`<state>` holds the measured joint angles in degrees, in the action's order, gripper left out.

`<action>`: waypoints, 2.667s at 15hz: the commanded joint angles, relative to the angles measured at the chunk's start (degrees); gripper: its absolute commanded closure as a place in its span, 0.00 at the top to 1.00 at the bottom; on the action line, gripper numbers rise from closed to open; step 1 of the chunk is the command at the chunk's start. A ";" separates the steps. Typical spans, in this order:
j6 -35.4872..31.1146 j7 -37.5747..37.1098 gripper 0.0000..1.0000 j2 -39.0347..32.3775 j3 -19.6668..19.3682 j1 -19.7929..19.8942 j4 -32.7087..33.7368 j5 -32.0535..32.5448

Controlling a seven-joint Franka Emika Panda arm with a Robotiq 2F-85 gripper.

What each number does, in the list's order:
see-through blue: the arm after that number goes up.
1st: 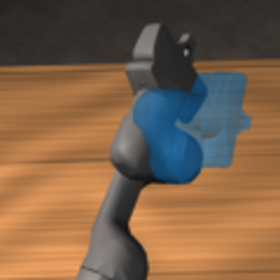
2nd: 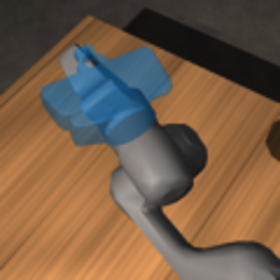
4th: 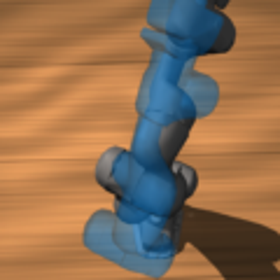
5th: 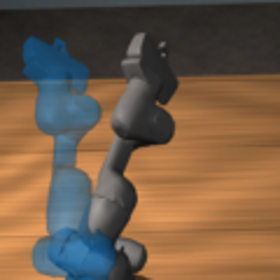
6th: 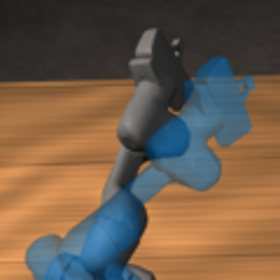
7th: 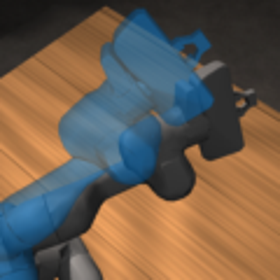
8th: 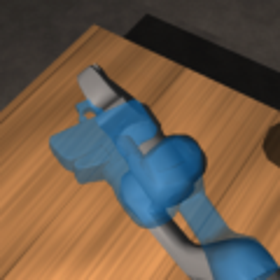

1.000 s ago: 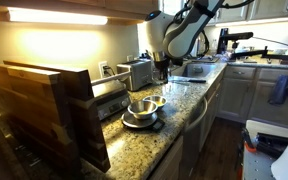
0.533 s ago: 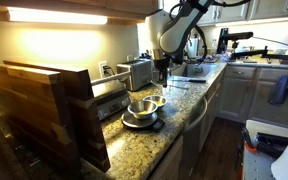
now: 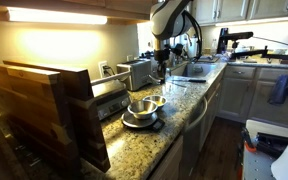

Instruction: Take the spoon and use it to scoop the contents from the right silver bowl and into the left silver bowl then put the spoon next to the right silver bowl

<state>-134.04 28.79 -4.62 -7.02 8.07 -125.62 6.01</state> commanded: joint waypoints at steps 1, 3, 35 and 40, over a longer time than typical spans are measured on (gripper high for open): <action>2.76 0.39 0.02 -2.54 -0.86 1.56 4.71 -1.30; 2.72 -0.41 0.02 -4.71 -1.36 2.44 6.97 -1.96; -3.83 -3.57 0.58 -22.91 -1.94 8.09 16.42 2.38; -1.33 -3.42 0.91 -17.28 -0.34 8.37 13.73 2.16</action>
<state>-137.01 26.53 -28.02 -7.45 17.04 -107.22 7.86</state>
